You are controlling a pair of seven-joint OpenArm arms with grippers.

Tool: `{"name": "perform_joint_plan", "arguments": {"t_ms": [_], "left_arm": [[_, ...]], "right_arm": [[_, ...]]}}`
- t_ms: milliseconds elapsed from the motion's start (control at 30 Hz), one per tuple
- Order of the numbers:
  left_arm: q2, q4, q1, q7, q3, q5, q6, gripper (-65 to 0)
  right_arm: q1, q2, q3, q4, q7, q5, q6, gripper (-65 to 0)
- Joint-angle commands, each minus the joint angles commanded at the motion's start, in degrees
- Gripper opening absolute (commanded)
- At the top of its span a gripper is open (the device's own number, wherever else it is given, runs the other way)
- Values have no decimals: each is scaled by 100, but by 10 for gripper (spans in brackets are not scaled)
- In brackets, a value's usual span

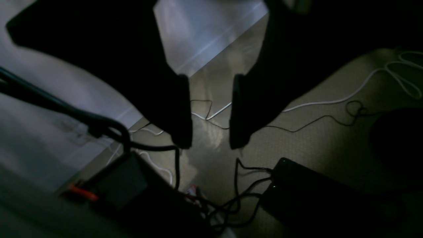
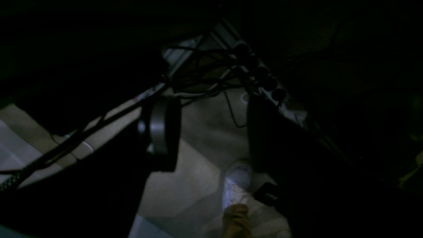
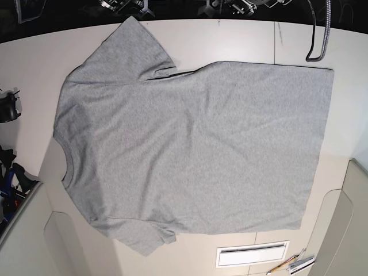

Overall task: Fold the T-shirt properly
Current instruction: 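Move both grippers from rest toward the shirt's shoulder corners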

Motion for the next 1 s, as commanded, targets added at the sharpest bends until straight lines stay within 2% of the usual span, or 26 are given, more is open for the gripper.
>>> {"name": "perform_joint_plan", "arguments": {"t_ms": [133,300,467,567,767,900,1000], "left_arm": [[0,107,4,2,0,426,0,-422],[0,133,4,4,0,439,-4,-422],[-15,133,46,2,0,437,-638,-422],[-92,168,120,0,0,437,-704,-422],[-455,627,463,-81,0,417,-719,-422],[-835,1217,916,-369,0,415,-984,-422],[-1110,1676,1237,-365,0,367,-984,-422]], "right_arm": [[0,0,0,26,0,0,0,-333],[-2,2,0,136,-2,0,0,-333],[-2,2,0,140,-2,0,0,-333],[-17,4,0,140,-4,-2,-2,-333],[-142,162,0,212,-4,0,-2,-333],[-389,437,0,529,-4,0,0,-333],[-684,702,0,960,-7,0,2,-333]]}}
